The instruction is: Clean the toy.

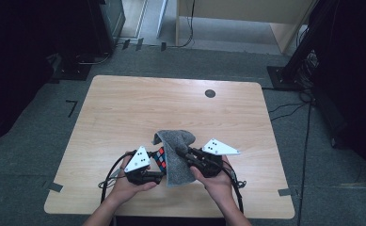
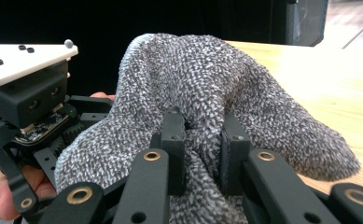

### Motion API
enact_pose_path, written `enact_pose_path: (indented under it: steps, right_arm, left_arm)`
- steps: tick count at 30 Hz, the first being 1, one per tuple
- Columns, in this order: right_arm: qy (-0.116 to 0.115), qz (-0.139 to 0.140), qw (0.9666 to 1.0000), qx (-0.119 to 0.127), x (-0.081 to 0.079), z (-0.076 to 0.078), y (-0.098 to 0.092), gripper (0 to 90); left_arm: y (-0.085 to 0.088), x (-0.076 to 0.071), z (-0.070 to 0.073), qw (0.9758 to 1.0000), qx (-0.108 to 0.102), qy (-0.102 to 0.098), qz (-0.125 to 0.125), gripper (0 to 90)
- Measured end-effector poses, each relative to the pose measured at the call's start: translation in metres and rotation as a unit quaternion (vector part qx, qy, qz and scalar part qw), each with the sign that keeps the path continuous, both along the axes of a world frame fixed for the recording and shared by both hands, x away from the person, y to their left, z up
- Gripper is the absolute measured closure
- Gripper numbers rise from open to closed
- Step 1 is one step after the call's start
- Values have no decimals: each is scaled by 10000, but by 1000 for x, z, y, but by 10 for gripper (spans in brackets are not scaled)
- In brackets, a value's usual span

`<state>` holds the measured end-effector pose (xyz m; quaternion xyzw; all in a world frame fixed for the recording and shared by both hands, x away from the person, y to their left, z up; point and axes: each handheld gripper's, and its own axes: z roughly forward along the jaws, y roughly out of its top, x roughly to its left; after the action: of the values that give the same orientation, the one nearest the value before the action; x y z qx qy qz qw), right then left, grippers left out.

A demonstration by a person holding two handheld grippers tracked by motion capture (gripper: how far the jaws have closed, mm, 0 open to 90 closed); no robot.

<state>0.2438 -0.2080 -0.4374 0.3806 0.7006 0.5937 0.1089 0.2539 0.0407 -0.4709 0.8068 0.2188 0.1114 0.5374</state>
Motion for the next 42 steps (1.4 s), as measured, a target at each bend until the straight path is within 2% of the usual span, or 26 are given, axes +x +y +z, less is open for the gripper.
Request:
enact_pose_path:
  steps: [1,4,6,8,11,12,13,15,19,20,22,27,29,30,32,33,35,37,40,42]
  right_arm:
    - [-21,1,10000,16,-2,1,2,772]
    - [-112,254,9995,147,-7,6,9,770]
    - [-190,307,9993,91,-9,8,13,770]
    - [-140,265,9995,107,-7,6,10,769]
    - [-82,29,10000,8,0,0,2,769]
    - [10,-50,10000,2,3,-3,-2,769]
    - [72,-70,9999,27,4,-4,-3,770]
    - [32,-65,10000,18,2,-3,-2,771]
    - [-141,280,9994,168,-7,4,10,769]
    - [-225,311,9992,107,-9,6,13,769]
    - [-232,308,9992,82,-8,6,12,769]
    - [-26,-52,10000,20,1,-2,0,772]
    - [-68,-53,10000,20,-1,-1,1,774]
    - [-81,-12,9999,69,-3,1,4,773]
    - [-71,323,9988,370,-7,5,11,769]
    - [-148,395,9985,354,-10,7,15,768]
    - [-294,368,9988,122,-12,9,20,769]
    - [-201,291,9993,144,-8,7,15,770]
    - [-15,-84,10000,35,1,-3,3,772]
    - [108,-200,9997,36,4,-7,-2,774]
  left_arm:
    - [-1,-1,0,10000,-6,19,-11,342]
    - [-7,-3,-2,9999,82,4,-80,342]
    - [-8,-5,-2,9999,121,-29,-90,342]
    - [-7,-4,-1,9999,85,-41,-66,342]
    - [-1,-1,1,10000,34,-23,9,342]
    - [0,-1,1,10000,38,-18,19,342]
    - [0,-1,1,10000,24,2,6,342]
    - [-2,-1,0,10000,11,39,-36,342]
    - [-8,-4,-2,9999,106,6,-113,342]
    - [-8,-4,-2,9999,101,-2,-103,342]
    - [-6,-3,-1,9999,78,-19,-74,342]
    - [2,0,1,10000,-17,21,53,342]
    - [1,0,1,10000,-35,32,34,342]
    - [-1,-1,0,10000,3,0,32,342]
    - [-4,-3,-1,9999,79,-64,20,342]
    - [-5,-4,-1,9999,90,-59,7,342]
    - [-4,-3,-2,9999,103,-76,28,342]
    - [-3,-3,-1,9999,80,-69,65,342]
    - [-1,-2,0,9999,94,-72,91,342]
    - [-2,-3,-1,9999,90,-61,68,342]
